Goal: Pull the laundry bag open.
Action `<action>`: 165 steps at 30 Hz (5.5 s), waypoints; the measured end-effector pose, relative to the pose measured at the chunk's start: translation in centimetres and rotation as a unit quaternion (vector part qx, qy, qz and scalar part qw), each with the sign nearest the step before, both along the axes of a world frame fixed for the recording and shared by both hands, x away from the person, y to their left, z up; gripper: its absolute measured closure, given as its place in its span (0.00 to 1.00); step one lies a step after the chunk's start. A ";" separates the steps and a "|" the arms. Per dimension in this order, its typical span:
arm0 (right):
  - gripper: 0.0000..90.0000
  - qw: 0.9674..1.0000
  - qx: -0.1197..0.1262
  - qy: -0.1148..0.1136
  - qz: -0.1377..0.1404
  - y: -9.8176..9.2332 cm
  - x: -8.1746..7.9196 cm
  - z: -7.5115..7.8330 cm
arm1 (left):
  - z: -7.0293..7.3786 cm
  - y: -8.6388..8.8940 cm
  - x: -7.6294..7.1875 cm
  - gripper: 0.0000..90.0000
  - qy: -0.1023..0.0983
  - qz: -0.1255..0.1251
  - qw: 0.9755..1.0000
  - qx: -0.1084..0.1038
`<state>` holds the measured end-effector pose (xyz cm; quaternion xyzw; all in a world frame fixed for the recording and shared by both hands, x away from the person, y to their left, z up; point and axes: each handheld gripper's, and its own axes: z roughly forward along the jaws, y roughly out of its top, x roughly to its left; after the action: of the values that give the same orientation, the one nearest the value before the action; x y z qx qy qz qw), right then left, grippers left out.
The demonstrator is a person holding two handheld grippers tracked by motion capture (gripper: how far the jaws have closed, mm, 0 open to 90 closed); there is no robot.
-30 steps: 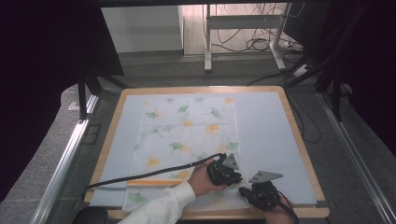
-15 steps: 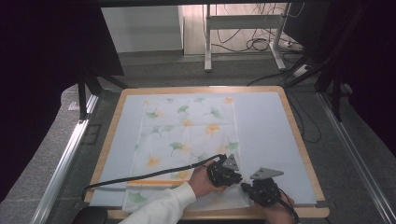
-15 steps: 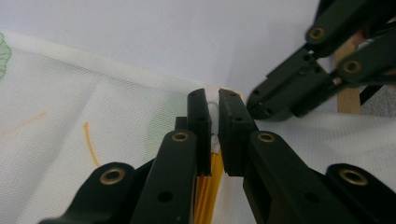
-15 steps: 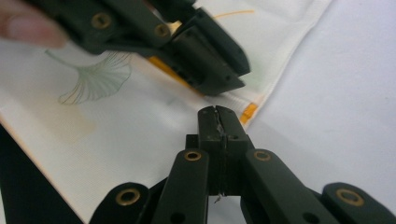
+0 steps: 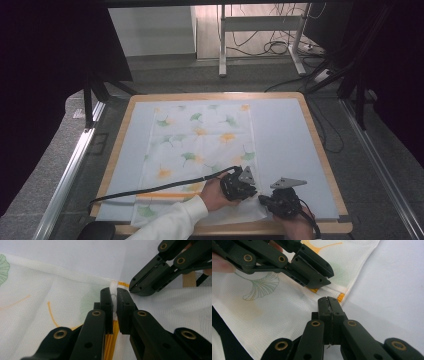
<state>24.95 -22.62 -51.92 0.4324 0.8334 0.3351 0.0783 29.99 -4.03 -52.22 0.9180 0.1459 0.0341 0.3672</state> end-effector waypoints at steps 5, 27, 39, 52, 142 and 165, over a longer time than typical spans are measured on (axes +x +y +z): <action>0.99 1.000 0.001 0.000 -0.001 0.0 0.0 0.0 | 0.1 0.2 0.0 0.95 -0.005 -0.005 1.000 0.009; 0.99 1.000 0.005 0.004 -0.001 -0.2 0.1 0.0 | 0.0 1.2 0.3 0.95 0.011 -0.006 1.000 0.010; 0.99 1.000 0.006 -0.003 -0.009 0.6 1.2 0.3 | -0.2 1.4 0.2 0.94 0.010 -0.004 1.000 0.006; 0.99 1.000 0.013 0.006 -0.009 0.6 1.7 0.0 | 0.0 1.7 -0.2 0.94 -0.007 -0.006 1.000 0.025; 0.99 1.000 0.021 0.005 -0.006 0.3 1.7 -0.1 | -0.1 13.2 -0.8 0.94 0.048 0.055 0.997 0.038; 0.99 1.000 0.015 0.000 -0.007 0.5 1.6 -0.1 | -0.3 15.3 -1.2 0.94 0.058 0.077 0.995 0.029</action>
<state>26.53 -22.14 -52.01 0.4389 0.8254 0.3471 0.0744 28.79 11.28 -52.50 0.9148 0.2363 0.0136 0.3273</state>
